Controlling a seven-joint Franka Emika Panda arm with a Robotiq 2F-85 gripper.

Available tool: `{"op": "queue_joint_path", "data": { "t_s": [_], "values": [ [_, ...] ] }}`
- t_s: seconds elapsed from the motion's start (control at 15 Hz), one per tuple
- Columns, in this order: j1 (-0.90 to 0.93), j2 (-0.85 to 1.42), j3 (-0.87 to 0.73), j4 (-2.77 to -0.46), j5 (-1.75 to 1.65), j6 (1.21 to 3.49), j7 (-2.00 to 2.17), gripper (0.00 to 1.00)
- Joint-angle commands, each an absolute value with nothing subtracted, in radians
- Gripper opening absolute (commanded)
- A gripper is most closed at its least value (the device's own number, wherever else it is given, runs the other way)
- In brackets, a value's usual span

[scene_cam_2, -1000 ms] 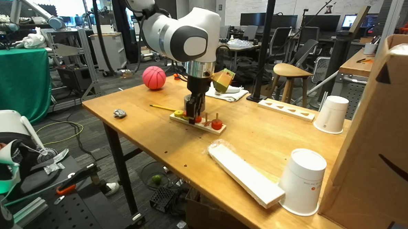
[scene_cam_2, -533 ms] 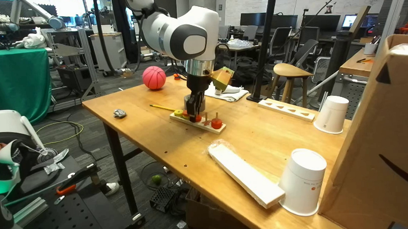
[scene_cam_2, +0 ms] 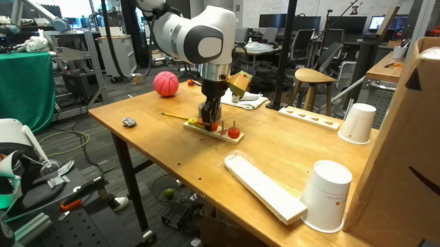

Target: Move the right and middle blocks blocks to the first right position, respectively

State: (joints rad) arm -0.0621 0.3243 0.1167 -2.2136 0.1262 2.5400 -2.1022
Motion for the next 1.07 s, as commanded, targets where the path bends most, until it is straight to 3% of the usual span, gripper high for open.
{"op": "queue_joint_path", "data": {
  "t_s": [0.0, 1.0],
  "values": [
    [-0.063, 0.306, 0.119, -2.194, 0.097, 2.537, -2.09, 0.24],
    [-0.062, 0.26, 0.084, -2.17, 0.061, 2.54, -2.055, 0.24]
  ]
}}
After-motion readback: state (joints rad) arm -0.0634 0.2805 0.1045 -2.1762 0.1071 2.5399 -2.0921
